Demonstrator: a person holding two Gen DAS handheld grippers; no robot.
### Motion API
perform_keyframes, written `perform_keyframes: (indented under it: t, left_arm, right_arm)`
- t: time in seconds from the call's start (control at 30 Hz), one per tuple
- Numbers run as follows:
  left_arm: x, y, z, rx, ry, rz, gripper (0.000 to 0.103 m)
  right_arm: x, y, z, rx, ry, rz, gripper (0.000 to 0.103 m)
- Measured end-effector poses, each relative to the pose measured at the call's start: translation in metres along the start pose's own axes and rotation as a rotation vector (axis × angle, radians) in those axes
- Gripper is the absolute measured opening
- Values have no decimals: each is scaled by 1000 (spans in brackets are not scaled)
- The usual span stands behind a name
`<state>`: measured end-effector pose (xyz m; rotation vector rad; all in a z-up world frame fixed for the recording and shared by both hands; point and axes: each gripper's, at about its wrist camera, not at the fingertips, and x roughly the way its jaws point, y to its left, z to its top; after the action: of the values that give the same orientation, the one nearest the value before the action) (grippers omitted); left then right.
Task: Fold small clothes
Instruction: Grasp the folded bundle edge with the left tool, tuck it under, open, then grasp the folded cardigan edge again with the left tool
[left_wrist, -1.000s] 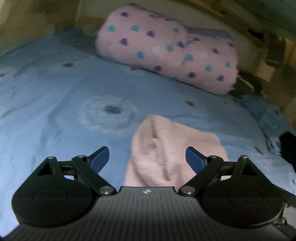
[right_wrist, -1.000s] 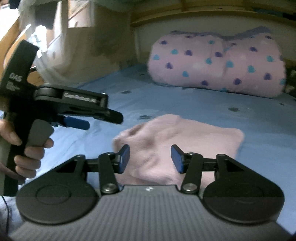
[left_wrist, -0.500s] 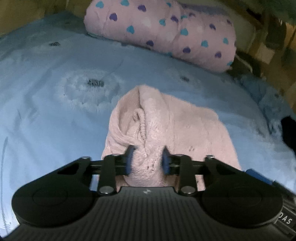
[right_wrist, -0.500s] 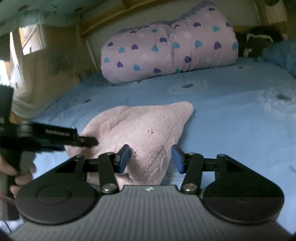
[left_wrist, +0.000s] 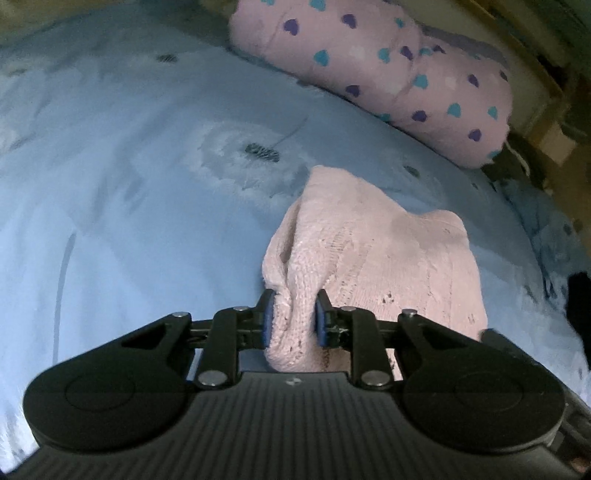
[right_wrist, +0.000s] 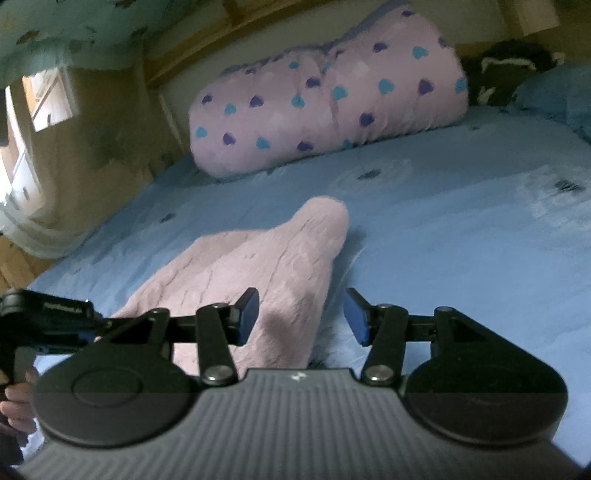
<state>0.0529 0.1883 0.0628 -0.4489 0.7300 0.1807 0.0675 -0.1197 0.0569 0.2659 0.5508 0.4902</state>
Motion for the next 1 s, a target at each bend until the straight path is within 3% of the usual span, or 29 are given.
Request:
perform_keyframes:
  t: [0.13, 0.37, 0.6, 0.77, 0.8, 0.83, 0.87, 0.9, 1.0]
  left_arm:
    - [4, -8, 0, 29, -13, 23, 35]
    - [5, -5, 13, -49, -85, -12, 52]
    - [52, -11, 52, -80, -79, -48, 53]
    - [80, -7, 51, -121, -38, -103, 53]
    - [80, -7, 51, -106, -44, -102, 50]
    - [78, -7, 50, -91, -61, -102, 30]
    - [74, -8, 50, -78, -83, -94, 22]
    - [70, -10, 51, -62, -99, -71, 17]
    - [64, -13, 50, -31, -120, -2, 16]
  right_arm:
    - [14, 10, -7, -45, 56, -20, 54]
    - [16, 6, 10, -16, 21, -14, 54]
    - [46, -3, 36, 53, 31, -25, 54]
    - [69, -16, 41, 115, 63, -12, 54]
    - [72, -18, 40, 122, 66, -6, 54]
    - [75, -19, 39, 124, 70, 0, 54]
    - [79, -19, 38, 125, 73, 5, 54]
    - [81, -19, 36, 122, 76, 10, 54]
    - [87, -11, 37, 86, 69, 47, 54]
